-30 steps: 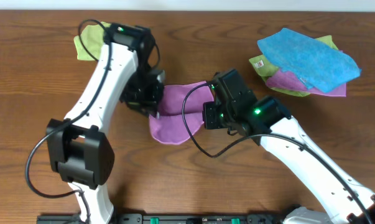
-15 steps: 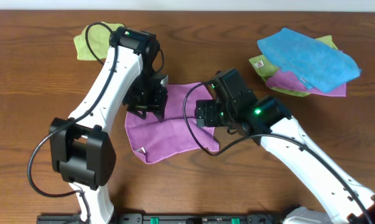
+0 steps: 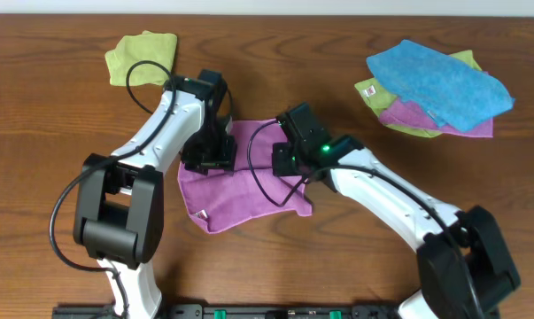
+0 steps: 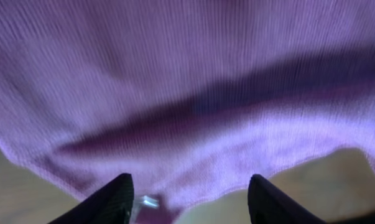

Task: Fold the cloth
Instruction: 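Lower the held purple cloth flat onto the table center with both grippers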

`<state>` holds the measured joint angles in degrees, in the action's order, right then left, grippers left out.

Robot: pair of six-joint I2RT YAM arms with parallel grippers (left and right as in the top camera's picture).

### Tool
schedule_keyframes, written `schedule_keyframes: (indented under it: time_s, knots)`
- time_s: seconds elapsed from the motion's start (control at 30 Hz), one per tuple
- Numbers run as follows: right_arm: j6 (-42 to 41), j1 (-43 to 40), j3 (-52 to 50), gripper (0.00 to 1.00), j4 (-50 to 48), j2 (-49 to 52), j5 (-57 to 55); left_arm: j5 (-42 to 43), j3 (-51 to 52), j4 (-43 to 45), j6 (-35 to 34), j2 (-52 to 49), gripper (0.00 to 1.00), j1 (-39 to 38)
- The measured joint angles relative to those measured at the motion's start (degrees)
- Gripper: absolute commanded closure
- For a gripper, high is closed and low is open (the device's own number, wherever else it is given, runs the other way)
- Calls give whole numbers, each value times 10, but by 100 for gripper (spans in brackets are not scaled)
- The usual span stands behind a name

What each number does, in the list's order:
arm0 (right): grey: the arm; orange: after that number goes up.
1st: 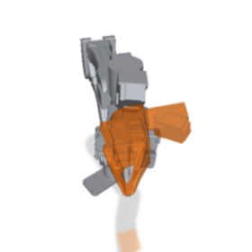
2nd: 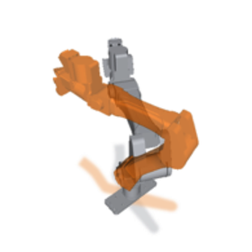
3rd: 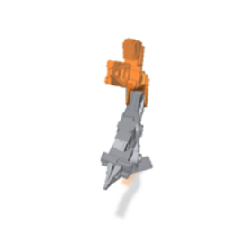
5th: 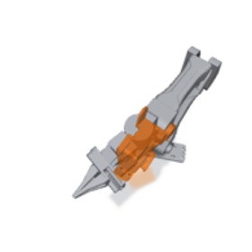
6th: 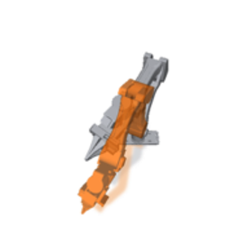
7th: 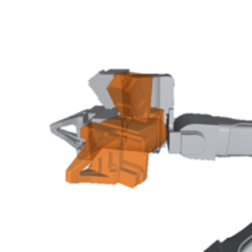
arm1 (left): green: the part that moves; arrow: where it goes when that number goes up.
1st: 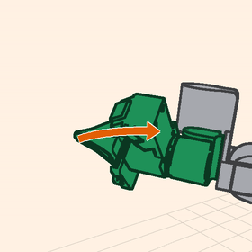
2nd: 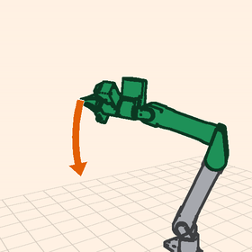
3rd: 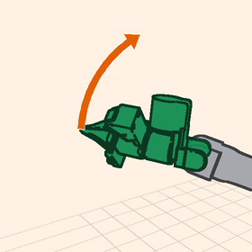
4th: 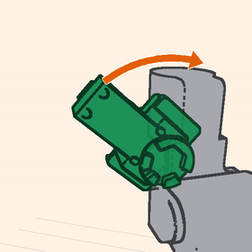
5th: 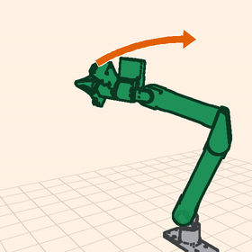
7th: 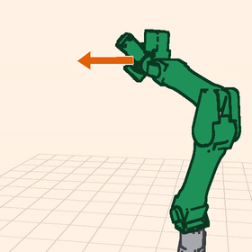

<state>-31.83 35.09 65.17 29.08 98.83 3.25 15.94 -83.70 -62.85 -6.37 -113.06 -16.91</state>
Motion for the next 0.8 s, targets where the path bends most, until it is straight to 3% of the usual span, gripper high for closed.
schedule_keyframes:
  time_s: [0.23,0.53,0.8]
  knots:
    - [21,0,0,98,-69,40,0,-44,2,94,-44,0,38,6]
    - [56,-8,0,97,-101,73,-4,-96,2,114,-73,-19,39,45]
    - [71,-64,0,98,-101,73,-7,-99,2,115,-84,-67,39,56]
